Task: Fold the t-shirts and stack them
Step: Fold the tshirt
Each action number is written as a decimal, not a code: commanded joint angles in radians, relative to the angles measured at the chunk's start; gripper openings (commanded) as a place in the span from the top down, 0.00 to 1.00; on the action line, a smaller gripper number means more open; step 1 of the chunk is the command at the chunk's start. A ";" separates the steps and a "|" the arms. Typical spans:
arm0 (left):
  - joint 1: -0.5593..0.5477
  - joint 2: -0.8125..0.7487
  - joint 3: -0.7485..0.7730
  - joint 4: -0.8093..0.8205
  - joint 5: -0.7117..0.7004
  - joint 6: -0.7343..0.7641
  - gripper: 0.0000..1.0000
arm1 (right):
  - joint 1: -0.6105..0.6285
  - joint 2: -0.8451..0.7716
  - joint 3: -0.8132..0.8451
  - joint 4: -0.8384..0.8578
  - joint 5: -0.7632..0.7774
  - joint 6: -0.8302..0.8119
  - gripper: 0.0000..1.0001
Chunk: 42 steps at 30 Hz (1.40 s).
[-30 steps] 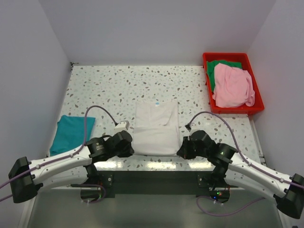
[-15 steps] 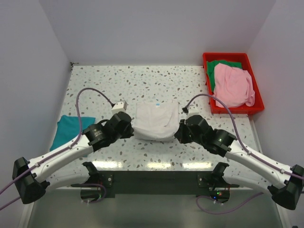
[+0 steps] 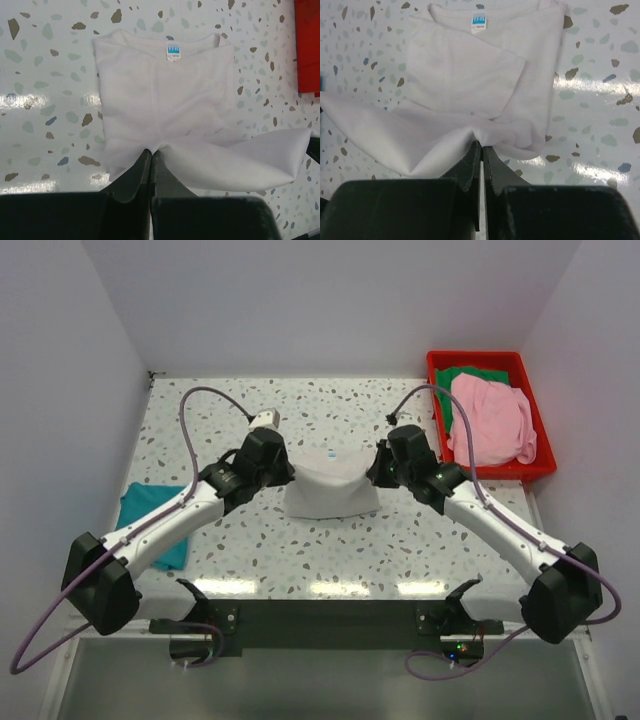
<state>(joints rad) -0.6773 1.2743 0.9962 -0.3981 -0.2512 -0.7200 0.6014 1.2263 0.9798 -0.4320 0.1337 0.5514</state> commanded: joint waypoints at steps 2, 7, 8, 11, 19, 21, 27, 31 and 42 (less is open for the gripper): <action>0.071 0.098 0.088 0.169 0.047 0.037 1.00 | -0.080 0.113 0.118 0.117 -0.080 -0.037 1.00; 0.143 0.239 0.183 0.268 0.049 0.019 1.00 | -0.193 0.314 0.221 0.200 -0.132 -0.053 1.00; 0.174 0.266 0.202 0.278 0.055 0.016 1.00 | -0.210 0.353 0.261 0.216 -0.175 -0.053 1.00; 0.231 0.390 0.300 0.298 0.095 0.019 1.00 | -0.258 0.514 0.385 0.246 -0.236 -0.053 1.00; 0.360 0.772 0.508 0.478 0.256 0.070 0.56 | -0.316 0.999 0.876 0.145 -0.329 -0.076 0.50; 0.384 0.783 0.527 0.502 0.314 0.070 0.42 | -0.322 1.041 0.967 0.080 -0.319 -0.109 0.32; 0.407 0.714 0.519 0.406 0.308 0.071 0.34 | -0.324 0.864 0.811 0.072 -0.184 -0.119 0.26; 0.406 0.666 0.448 0.288 0.254 0.036 0.34 | -0.308 0.791 0.670 0.049 -0.152 -0.119 0.27; 0.404 0.712 0.400 0.248 0.480 0.136 0.19 | -0.258 0.737 0.484 0.088 -0.157 -0.136 0.46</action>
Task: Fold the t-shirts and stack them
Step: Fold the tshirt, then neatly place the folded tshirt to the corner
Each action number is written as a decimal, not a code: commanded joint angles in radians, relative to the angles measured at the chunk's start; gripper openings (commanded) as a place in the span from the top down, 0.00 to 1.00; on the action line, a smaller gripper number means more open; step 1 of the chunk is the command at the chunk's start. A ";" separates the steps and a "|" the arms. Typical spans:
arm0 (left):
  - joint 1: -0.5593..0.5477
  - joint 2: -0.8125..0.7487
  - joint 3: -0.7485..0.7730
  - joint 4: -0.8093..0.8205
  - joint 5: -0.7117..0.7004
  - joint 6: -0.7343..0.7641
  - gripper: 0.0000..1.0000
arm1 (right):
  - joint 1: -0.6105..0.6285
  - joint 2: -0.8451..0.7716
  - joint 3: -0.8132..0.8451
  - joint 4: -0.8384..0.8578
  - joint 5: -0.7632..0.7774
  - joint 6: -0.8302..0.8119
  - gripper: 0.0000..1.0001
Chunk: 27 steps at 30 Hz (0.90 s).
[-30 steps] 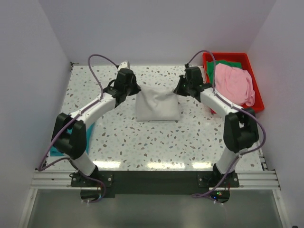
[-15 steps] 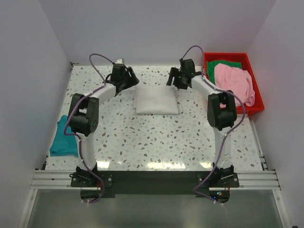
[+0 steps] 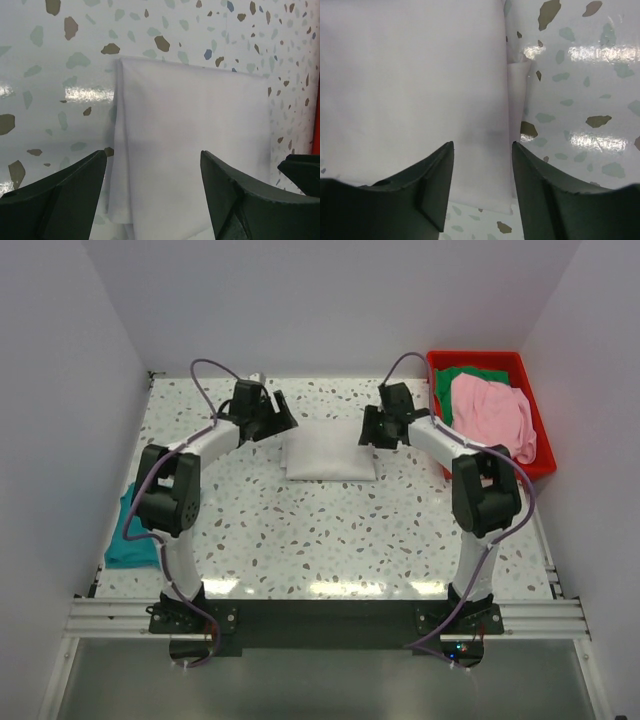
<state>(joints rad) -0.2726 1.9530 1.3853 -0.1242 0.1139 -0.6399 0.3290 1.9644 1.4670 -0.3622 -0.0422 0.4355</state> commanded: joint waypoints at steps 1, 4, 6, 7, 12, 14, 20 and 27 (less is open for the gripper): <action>-0.002 0.041 0.017 -0.038 0.113 0.059 0.19 | 0.018 0.007 -0.004 0.016 0.024 -0.023 0.49; -0.002 0.061 0.011 -0.055 0.106 0.068 0.19 | 0.019 0.039 -0.005 -0.004 0.039 -0.024 0.54; -0.002 0.072 0.001 -0.077 0.092 0.071 0.20 | 0.019 0.060 -0.007 -0.033 0.067 -0.024 0.58; -0.002 0.073 -0.012 -0.075 0.086 0.069 0.20 | 0.021 0.067 -0.011 -0.040 0.088 -0.026 0.59; -0.017 0.098 -0.038 -0.072 0.092 0.071 0.21 | 0.016 0.105 -0.002 -0.076 0.139 -0.018 0.63; -0.042 0.101 -0.055 -0.065 0.086 0.065 0.22 | 0.010 0.111 -0.002 -0.083 0.143 -0.011 0.64; -0.120 0.100 -0.143 -0.025 -0.002 -0.006 0.27 | 0.004 0.122 -0.001 -0.064 0.107 -0.007 0.64; -0.195 0.126 -0.150 0.004 -0.049 -0.090 0.48 | 0.002 0.125 0.038 -0.083 0.074 -0.012 0.65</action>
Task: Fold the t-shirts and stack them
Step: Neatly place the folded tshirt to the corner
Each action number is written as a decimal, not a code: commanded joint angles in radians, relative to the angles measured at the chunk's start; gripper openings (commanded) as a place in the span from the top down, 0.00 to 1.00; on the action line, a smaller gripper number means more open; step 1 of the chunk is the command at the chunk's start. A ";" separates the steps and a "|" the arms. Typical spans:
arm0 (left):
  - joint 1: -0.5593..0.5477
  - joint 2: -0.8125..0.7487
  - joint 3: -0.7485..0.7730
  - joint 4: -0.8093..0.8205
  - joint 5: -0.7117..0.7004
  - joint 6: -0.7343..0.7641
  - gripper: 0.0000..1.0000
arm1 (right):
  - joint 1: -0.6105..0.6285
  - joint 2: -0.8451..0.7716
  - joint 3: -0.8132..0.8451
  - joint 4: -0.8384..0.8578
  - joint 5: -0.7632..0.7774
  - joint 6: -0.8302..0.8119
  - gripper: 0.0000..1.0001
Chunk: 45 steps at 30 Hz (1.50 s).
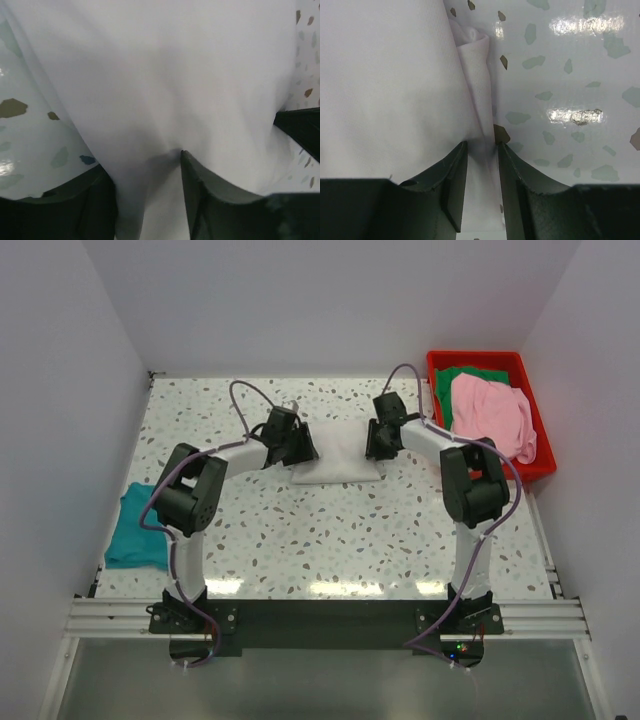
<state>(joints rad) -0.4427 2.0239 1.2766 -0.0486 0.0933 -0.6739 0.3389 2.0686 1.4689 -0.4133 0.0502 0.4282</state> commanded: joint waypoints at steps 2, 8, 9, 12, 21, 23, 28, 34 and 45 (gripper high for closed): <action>-0.028 0.041 -0.042 -0.057 -0.030 -0.082 0.61 | -0.006 0.009 0.053 -0.042 -0.021 -0.005 0.64; -0.013 -0.082 -0.017 -0.123 -0.127 -0.168 1.00 | -0.005 -0.070 0.090 -0.067 -0.049 0.000 0.47; -0.007 -0.120 -0.017 -0.137 -0.142 -0.183 1.00 | -0.006 -0.102 0.091 -0.067 -0.047 0.001 0.44; 0.041 -0.192 -0.023 -0.195 -0.199 -0.242 1.00 | -0.006 -0.158 0.099 -0.076 -0.075 0.009 0.39; 0.238 -0.384 -0.039 -0.442 -0.332 -0.357 1.00 | 0.026 -0.287 0.050 -0.082 -0.107 0.023 0.37; 0.274 -0.419 -0.036 -0.514 -0.352 -0.372 1.00 | 0.043 -0.309 0.042 -0.079 -0.107 0.021 0.37; 0.413 -0.507 -0.049 -0.632 -0.402 -0.360 1.00 | 0.086 -0.335 0.021 -0.074 -0.110 0.023 0.37; 0.599 -0.634 -0.126 -0.663 -0.380 -0.262 1.00 | 0.121 -0.344 -0.002 -0.061 -0.111 0.029 0.37; 0.754 -0.768 -0.206 -0.642 -0.339 -0.158 1.00 | 0.163 -0.332 -0.007 -0.038 -0.118 0.038 0.37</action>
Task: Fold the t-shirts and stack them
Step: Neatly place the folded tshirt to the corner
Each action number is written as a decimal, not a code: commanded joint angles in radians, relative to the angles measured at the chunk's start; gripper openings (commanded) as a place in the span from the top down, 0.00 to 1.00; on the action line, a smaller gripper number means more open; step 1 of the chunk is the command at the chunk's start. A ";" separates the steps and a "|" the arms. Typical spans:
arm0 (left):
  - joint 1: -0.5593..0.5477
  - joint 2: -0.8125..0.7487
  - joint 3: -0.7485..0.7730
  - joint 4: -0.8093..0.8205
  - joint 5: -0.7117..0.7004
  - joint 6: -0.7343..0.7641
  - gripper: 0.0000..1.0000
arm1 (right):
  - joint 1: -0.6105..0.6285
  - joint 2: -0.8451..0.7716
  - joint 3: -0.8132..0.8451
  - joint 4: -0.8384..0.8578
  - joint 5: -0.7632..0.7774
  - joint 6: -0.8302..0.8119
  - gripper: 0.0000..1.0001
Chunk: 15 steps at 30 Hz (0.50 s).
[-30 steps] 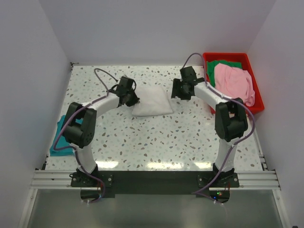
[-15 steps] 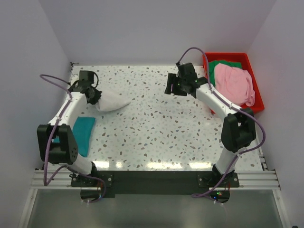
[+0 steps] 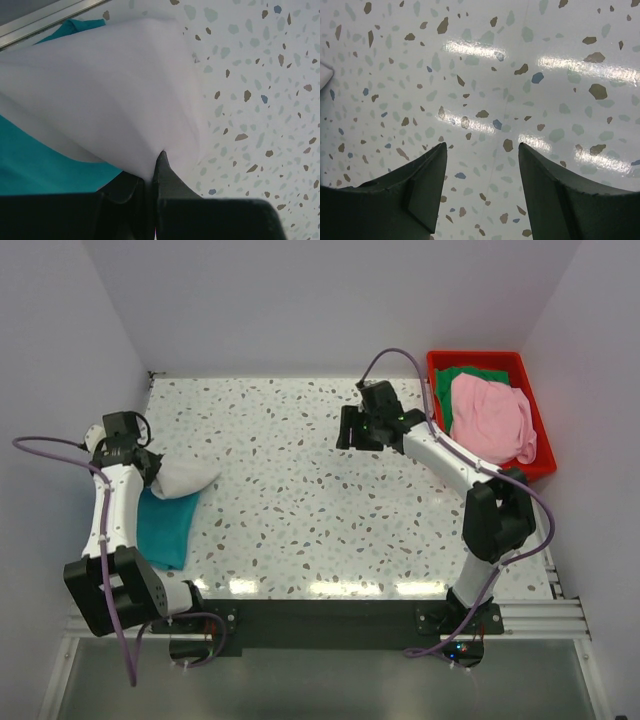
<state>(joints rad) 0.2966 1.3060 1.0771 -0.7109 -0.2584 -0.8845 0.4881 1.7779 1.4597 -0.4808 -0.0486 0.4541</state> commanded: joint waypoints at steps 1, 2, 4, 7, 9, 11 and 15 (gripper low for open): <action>0.016 -0.053 -0.006 0.016 0.007 0.055 1.00 | 0.017 -0.038 0.001 0.030 -0.019 0.014 0.37; 0.019 -0.059 -0.003 0.013 0.004 0.059 1.00 | 0.018 -0.038 -0.001 0.031 -0.019 0.014 0.37; 0.022 -0.073 0.004 0.021 -0.008 0.070 1.00 | 0.018 -0.040 -0.002 0.030 -0.019 0.011 0.37; 0.026 -0.088 0.017 0.040 -0.019 0.093 1.00 | 0.017 -0.046 -0.006 0.033 -0.016 0.011 0.37; 0.029 -0.096 0.032 0.050 -0.028 0.104 1.00 | 0.018 -0.048 -0.006 0.033 -0.016 0.011 0.38; 0.029 -0.096 0.041 0.071 -0.025 0.124 1.00 | 0.018 -0.049 -0.006 0.031 -0.016 0.008 0.38; 0.029 -0.090 0.060 0.096 -0.019 0.137 1.00 | 0.018 -0.051 -0.012 0.033 -0.016 0.009 0.38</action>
<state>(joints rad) 0.3149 1.2385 1.0798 -0.6907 -0.2657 -0.7876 0.5037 1.7779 1.4521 -0.4778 -0.0490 0.4557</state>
